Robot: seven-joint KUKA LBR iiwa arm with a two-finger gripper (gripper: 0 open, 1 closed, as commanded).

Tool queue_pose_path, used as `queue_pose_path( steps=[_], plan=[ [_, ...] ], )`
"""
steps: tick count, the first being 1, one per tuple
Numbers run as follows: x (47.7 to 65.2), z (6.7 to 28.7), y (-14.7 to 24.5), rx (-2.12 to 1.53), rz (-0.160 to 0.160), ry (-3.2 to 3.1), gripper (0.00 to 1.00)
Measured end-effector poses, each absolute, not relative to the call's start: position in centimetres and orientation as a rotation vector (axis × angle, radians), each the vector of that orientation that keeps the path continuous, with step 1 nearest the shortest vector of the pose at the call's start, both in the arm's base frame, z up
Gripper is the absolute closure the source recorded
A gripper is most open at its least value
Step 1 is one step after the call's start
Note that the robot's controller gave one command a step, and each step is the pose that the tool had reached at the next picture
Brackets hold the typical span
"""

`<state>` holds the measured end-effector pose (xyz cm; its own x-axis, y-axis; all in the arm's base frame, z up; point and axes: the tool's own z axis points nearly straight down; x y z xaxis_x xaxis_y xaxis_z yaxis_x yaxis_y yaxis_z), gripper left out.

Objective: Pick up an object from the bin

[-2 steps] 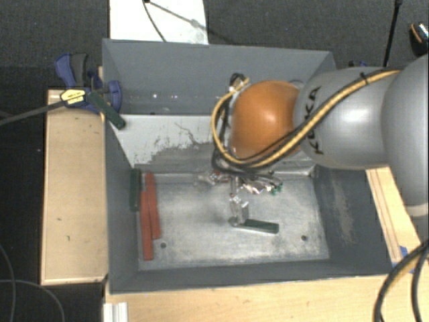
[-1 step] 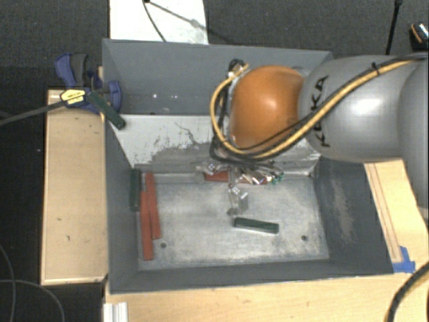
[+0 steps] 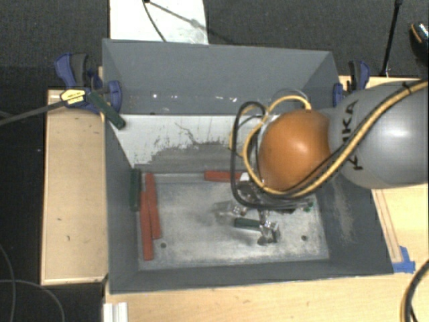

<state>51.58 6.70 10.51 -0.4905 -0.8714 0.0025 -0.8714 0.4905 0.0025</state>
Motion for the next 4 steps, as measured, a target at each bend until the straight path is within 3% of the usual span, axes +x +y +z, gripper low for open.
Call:
queue_pose_path(
  steps=[1,2,3,4],
  plan=[
    [58.1,10.4,0.1,1.534,0.009,-2.749,0.0],
    [52.4,6.8,3.7,1.542,-0.008,-2.732,0.0],
    [52.7,7.0,3.5,1.535,-0.002,-2.743,1.0],
    [56.8,22.5,8.9,1.232,0.002,-2.902,1.0]
  ],
)
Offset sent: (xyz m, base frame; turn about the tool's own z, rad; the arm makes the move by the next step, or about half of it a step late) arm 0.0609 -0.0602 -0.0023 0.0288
